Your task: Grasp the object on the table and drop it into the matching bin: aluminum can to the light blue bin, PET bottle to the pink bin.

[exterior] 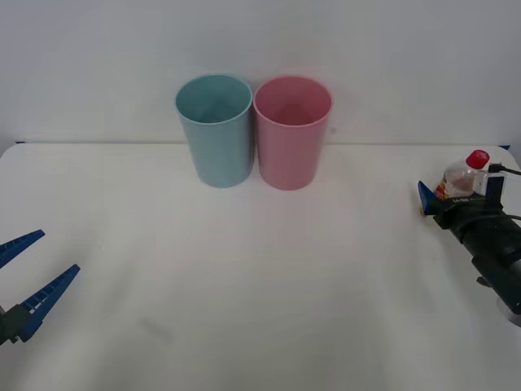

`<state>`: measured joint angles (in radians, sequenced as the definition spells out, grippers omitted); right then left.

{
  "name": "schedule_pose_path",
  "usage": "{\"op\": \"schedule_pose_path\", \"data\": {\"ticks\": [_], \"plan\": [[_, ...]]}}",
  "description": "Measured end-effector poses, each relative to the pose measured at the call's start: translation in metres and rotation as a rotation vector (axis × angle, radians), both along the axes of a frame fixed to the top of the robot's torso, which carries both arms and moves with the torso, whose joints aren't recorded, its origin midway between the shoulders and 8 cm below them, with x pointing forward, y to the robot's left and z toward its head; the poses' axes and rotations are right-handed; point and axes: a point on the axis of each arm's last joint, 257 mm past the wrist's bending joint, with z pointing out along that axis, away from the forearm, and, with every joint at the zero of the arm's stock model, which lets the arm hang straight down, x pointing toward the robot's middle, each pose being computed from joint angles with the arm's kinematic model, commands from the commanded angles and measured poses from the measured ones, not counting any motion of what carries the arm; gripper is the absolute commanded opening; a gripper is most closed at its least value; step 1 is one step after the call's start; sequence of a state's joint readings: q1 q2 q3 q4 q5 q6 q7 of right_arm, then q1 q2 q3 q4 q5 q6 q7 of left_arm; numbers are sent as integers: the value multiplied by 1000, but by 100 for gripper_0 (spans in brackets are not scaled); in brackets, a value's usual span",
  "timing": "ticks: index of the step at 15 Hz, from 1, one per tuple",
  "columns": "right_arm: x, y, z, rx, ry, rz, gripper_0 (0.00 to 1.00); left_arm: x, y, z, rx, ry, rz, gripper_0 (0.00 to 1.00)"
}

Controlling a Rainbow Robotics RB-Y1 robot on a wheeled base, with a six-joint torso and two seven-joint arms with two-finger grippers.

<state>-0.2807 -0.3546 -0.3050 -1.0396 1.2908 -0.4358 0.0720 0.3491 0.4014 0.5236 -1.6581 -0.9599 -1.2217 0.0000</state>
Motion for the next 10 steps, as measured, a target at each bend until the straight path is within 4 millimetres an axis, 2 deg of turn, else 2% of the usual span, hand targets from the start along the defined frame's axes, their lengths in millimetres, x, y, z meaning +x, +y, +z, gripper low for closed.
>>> {"op": "schedule_pose_path", "data": {"ticks": [10], "plan": [[-1,0,-1,-2,2,3,0,0,0,0,0,0,0,100]]}}
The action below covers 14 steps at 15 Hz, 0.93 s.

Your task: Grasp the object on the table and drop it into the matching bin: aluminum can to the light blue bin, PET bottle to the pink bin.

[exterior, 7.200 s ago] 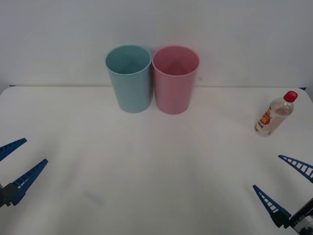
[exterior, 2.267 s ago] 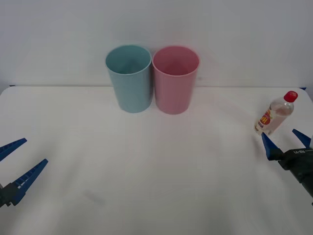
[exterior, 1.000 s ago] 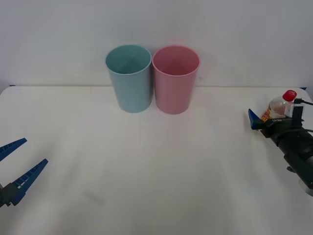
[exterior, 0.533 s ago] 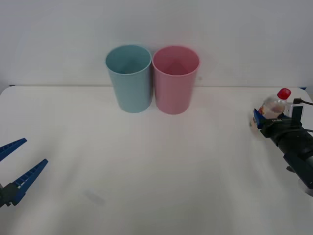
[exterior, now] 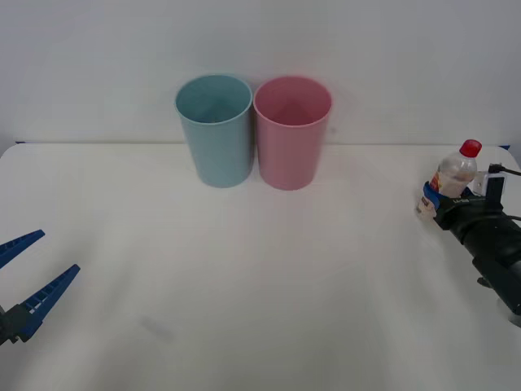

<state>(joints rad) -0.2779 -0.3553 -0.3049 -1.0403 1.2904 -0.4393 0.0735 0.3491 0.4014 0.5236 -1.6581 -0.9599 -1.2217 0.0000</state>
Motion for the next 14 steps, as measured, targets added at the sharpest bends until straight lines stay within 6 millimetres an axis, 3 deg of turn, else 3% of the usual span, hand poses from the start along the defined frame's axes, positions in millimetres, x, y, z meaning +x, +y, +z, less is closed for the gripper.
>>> {"op": "schedule_pose_path", "data": {"ticks": [2,7,14], "plan": [[-1,5,3,0,-7,16,0,0,0,0,0,0,0,100],[-19,37,34,50,-55,97,0,0,0,0,0,0,0,100],[-30,58,92,41,-161,159,0,0,0,0,0,0,0,100]]}}
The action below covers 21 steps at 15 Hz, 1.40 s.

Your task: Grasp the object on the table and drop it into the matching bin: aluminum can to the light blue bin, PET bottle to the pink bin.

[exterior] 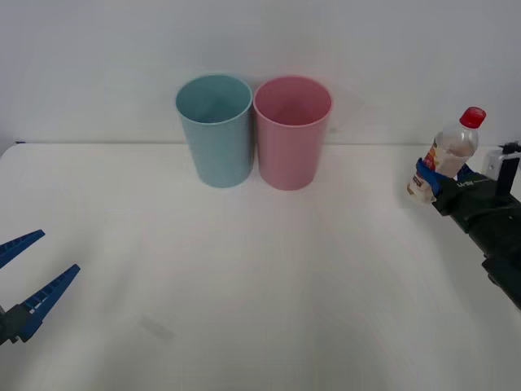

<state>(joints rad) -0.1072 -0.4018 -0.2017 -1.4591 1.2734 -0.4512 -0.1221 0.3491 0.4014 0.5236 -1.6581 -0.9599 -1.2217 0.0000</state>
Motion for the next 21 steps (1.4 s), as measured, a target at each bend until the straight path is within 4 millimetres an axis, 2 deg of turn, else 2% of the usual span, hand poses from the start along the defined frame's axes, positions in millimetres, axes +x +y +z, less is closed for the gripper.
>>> {"op": "schedule_pose_path", "data": {"ticks": [4,7,11,17,21], "plan": [[-3,13,42,-29,-69,50,0,0,0,0,0,0,0,100],[-10,27,83,-53,-139,94,0,0,0,0,0,0,0,100],[-21,55,124,-67,-208,179,0,0,0,0,0,0,0,100],[-26,108,161,-73,-249,361,0,0,0,0,0,0,0,100],[-20,158,175,-102,-203,483,0,0,0,0,0,0,0,100]]}}
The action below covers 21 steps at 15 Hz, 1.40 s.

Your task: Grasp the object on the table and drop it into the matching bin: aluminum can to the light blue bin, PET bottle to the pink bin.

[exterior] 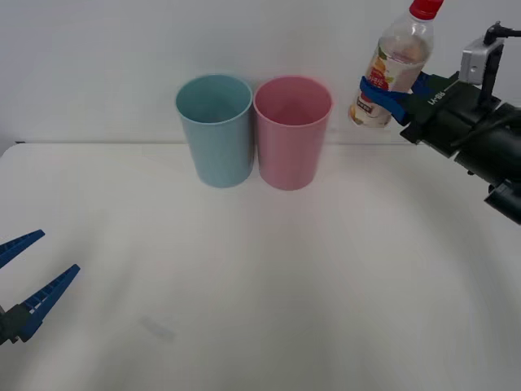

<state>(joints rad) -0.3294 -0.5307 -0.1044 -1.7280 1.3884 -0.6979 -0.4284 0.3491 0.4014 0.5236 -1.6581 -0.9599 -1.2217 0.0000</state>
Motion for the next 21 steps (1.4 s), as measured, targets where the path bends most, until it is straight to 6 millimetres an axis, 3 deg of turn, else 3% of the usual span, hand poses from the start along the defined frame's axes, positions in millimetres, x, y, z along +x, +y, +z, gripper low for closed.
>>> {"op": "schedule_pose_path", "data": {"ticks": [4,11,16,21], "plan": [[17,31,-3,-73,67,110,0,0,0,0,0,0,0,100],[80,75,5,-96,133,139,0,0,0,0,0,0,0,100],[120,100,5,-101,175,107,0,0,0,0,0,0,0,100],[136,112,1,-103,183,75,0,0,0,0,0,0,0,100]]}}
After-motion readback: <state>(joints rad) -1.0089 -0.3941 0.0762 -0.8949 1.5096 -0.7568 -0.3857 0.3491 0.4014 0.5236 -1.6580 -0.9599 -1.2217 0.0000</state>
